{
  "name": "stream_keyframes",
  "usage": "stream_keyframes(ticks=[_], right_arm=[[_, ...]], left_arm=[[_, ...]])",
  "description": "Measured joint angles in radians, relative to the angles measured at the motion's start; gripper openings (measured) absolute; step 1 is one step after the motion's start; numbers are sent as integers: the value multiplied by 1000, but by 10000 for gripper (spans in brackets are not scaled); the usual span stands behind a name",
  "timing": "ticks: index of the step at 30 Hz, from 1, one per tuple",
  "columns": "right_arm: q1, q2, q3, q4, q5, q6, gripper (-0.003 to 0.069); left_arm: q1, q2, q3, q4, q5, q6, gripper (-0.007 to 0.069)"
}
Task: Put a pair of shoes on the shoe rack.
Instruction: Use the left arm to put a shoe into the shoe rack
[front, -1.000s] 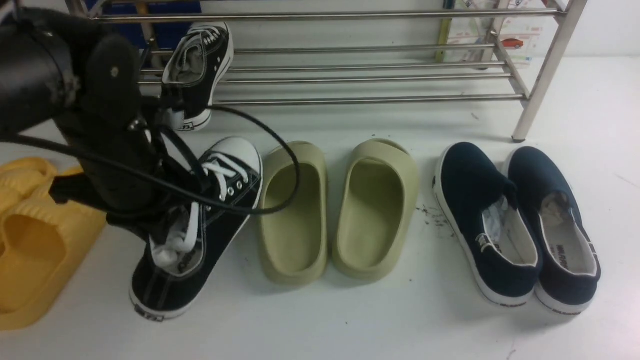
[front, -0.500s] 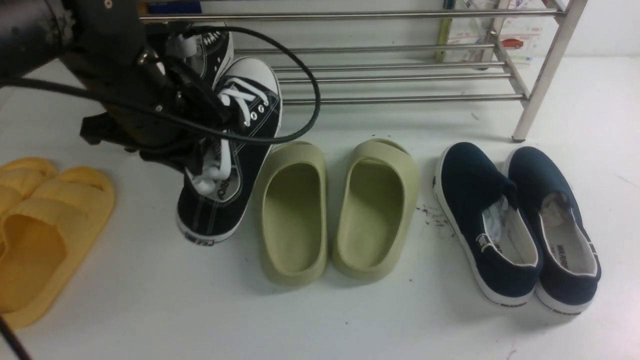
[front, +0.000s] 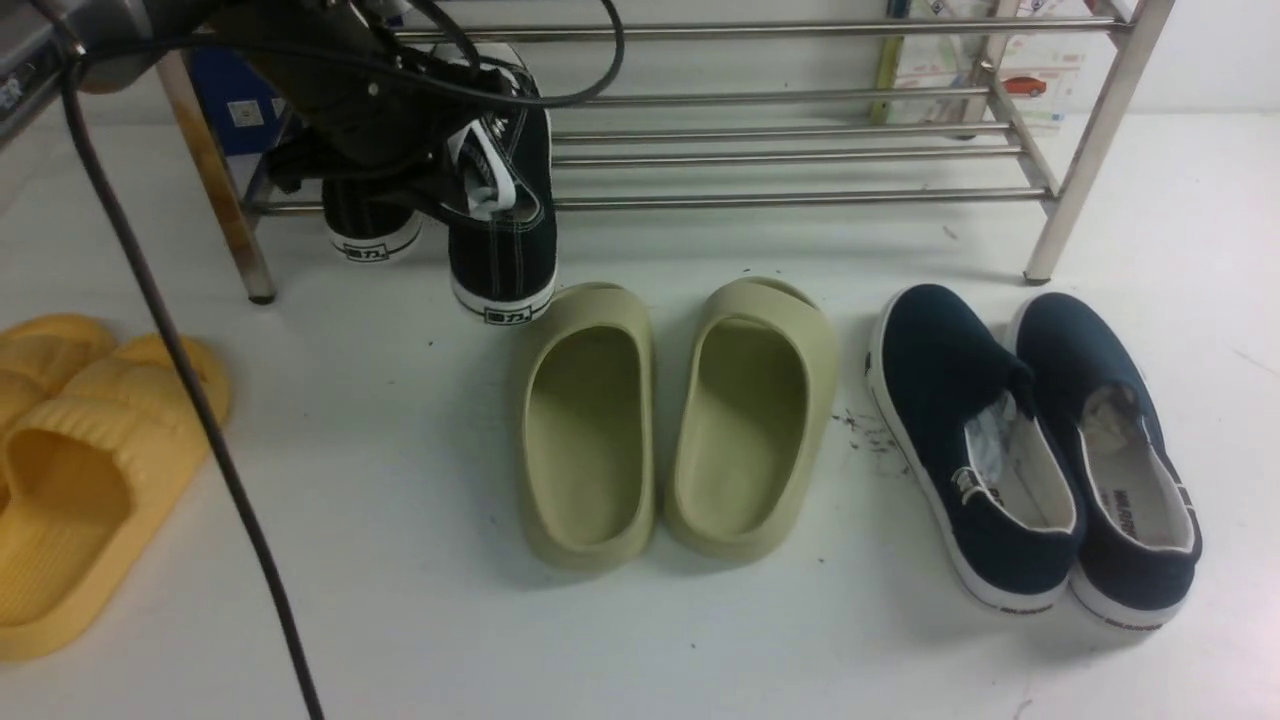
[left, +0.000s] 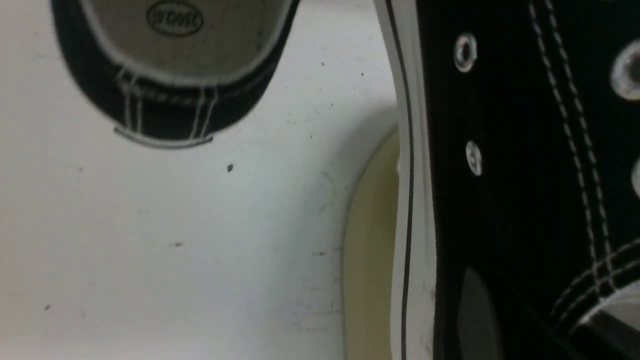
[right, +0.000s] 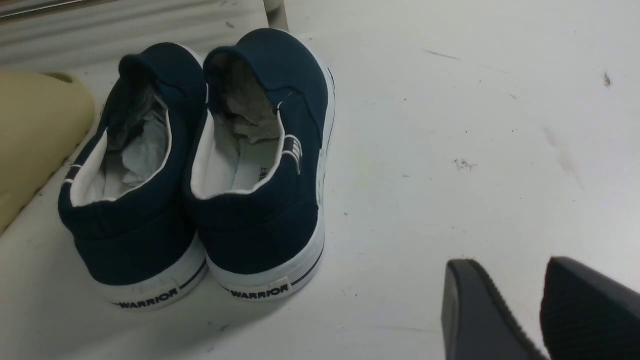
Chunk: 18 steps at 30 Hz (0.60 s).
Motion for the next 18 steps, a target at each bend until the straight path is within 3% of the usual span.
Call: stream_keyframes(ticks=[7, 18], right_arm=[[0, 0, 0, 0, 0, 0, 239], [0, 0, 0, 0, 0, 0, 239]], left_arm=[[-1, 129, -140, 8, 8, 10, -13], [-1, 215, -268, 121, -2, -1, -13]])
